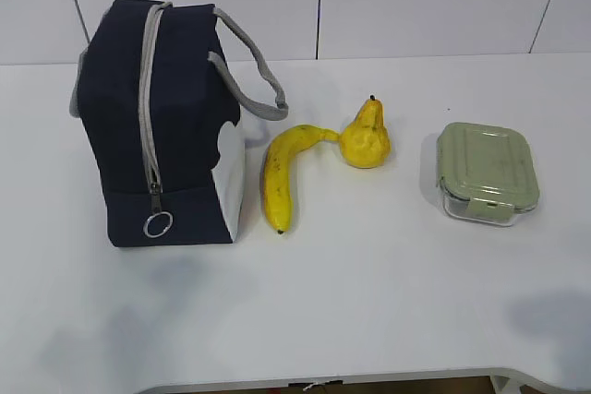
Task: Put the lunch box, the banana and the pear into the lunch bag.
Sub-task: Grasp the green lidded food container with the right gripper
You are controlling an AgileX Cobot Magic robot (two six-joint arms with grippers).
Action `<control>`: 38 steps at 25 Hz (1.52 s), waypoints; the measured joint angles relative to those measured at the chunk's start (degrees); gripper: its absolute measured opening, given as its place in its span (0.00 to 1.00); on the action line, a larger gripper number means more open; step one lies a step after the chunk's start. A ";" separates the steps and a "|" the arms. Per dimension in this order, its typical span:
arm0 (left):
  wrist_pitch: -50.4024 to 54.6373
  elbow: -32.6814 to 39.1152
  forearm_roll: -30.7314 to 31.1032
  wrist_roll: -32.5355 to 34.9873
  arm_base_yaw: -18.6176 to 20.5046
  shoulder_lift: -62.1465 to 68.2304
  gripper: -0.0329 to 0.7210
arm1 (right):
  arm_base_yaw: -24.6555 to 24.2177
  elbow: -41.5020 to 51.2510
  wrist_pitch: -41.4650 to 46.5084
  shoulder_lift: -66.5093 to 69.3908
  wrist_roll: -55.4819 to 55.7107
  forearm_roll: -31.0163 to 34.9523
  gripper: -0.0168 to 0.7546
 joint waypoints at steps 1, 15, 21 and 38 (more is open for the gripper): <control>0.00 0.00 0.00 0.00 0.00 0.00 0.45 | 0.00 0.00 0.00 0.00 0.00 0.00 0.32; 0.00 0.00 0.00 0.00 0.00 0.00 0.45 | 0.00 0.00 0.00 0.00 0.00 0.00 0.32; 0.00 0.00 0.00 0.00 0.00 0.00 0.45 | 0.00 0.00 0.00 0.00 0.00 0.00 0.32; 0.00 0.00 0.00 0.00 0.00 0.00 0.45 | 0.00 0.00 0.00 0.00 0.00 0.00 0.32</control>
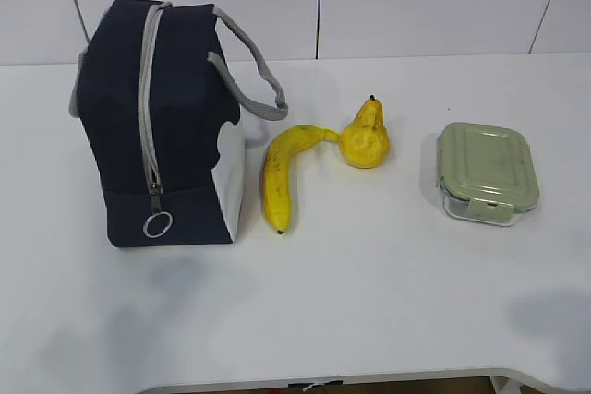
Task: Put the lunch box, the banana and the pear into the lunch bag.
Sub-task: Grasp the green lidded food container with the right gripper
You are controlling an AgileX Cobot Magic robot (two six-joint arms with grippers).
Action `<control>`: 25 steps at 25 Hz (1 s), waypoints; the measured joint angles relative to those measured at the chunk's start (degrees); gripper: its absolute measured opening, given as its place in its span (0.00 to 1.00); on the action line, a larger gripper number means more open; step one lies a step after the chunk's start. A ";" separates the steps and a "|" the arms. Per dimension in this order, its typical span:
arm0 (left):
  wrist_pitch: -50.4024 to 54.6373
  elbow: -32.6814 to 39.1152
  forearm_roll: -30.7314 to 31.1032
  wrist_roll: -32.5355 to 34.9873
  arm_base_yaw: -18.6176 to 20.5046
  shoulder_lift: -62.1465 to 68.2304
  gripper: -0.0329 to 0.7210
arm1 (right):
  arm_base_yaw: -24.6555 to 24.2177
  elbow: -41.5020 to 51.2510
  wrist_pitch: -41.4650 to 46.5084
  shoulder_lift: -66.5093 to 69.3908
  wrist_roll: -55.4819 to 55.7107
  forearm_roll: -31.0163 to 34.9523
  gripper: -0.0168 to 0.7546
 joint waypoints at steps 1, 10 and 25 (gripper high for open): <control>0.00 0.00 0.00 0.00 0.00 0.00 0.45 | 0.00 0.00 0.00 0.00 0.00 0.00 0.32; 0.00 0.00 0.00 0.00 0.00 0.00 0.45 | 0.00 -1.22 -2.97 0.00 0.35 -0.13 0.51; 0.00 0.00 0.00 0.00 0.00 0.00 0.45 | 0.00 -12.29 -11.05 24.04 2.00 0.73 0.62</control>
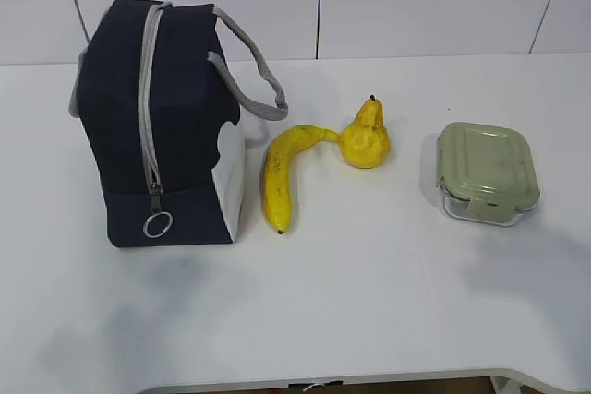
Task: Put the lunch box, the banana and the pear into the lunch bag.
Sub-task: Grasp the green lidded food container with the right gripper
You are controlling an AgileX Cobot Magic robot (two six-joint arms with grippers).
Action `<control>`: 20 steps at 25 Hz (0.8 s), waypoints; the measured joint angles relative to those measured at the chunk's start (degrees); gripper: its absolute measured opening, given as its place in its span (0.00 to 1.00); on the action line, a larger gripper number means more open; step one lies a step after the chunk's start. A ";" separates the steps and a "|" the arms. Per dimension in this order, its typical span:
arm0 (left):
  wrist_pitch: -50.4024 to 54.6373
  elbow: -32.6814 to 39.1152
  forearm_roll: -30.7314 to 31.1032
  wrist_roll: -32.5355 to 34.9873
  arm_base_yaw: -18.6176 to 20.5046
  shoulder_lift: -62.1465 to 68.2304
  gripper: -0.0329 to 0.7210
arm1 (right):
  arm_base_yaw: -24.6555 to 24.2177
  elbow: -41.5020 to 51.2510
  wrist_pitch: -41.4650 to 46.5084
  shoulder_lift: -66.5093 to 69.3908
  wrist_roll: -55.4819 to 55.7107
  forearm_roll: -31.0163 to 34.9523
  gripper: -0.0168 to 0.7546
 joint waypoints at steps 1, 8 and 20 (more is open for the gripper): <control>0.00 0.00 0.00 0.00 0.00 0.00 0.45 | 0.00 -1.67 -0.13 2.31 0.00 0.54 0.62; 0.00 0.00 0.00 0.00 0.00 0.00 0.45 | 0.00 -9.28 -0.86 17.40 -2.79 7.78 0.62; 0.00 0.00 0.00 0.00 0.00 0.00 0.45 | 0.00 -16.25 -0.86 37.63 -16.75 27.00 0.62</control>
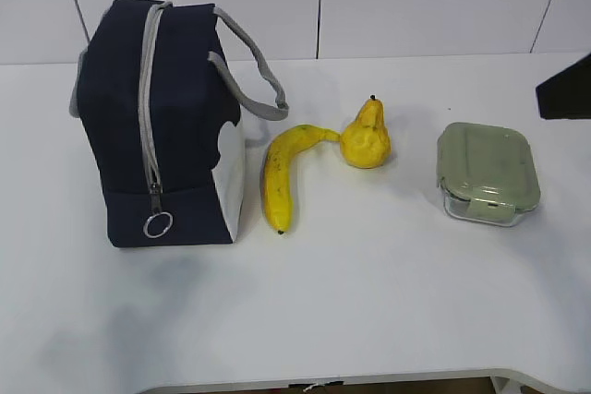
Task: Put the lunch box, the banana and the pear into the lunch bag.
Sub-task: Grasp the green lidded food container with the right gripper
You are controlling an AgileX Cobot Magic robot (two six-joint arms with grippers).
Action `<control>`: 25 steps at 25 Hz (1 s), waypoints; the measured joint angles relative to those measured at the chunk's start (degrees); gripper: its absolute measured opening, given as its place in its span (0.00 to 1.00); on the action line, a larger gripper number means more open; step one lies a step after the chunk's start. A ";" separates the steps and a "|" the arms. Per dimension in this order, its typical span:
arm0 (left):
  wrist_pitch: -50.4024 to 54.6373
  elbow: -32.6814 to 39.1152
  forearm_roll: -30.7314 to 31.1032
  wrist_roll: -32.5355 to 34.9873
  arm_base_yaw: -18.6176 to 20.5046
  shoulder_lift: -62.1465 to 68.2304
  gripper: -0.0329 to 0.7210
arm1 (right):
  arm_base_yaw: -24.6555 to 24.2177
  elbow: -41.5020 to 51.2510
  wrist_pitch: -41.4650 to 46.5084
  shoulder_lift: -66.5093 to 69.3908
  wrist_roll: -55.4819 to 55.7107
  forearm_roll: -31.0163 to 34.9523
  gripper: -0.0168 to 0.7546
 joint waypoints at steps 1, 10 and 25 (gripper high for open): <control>0.00 0.00 0.00 0.00 0.00 0.00 0.45 | 0.00 -0.54 0.00 1.22 -1.07 1.10 0.62; 0.00 0.00 0.00 0.00 0.00 0.00 0.45 | -11.79 -2.22 8.46 11.07 -15.16 20.98 0.62; 0.00 0.00 0.00 0.00 0.00 0.00 0.45 | -34.63 -2.60 15.43 27.53 -32.79 38.56 0.62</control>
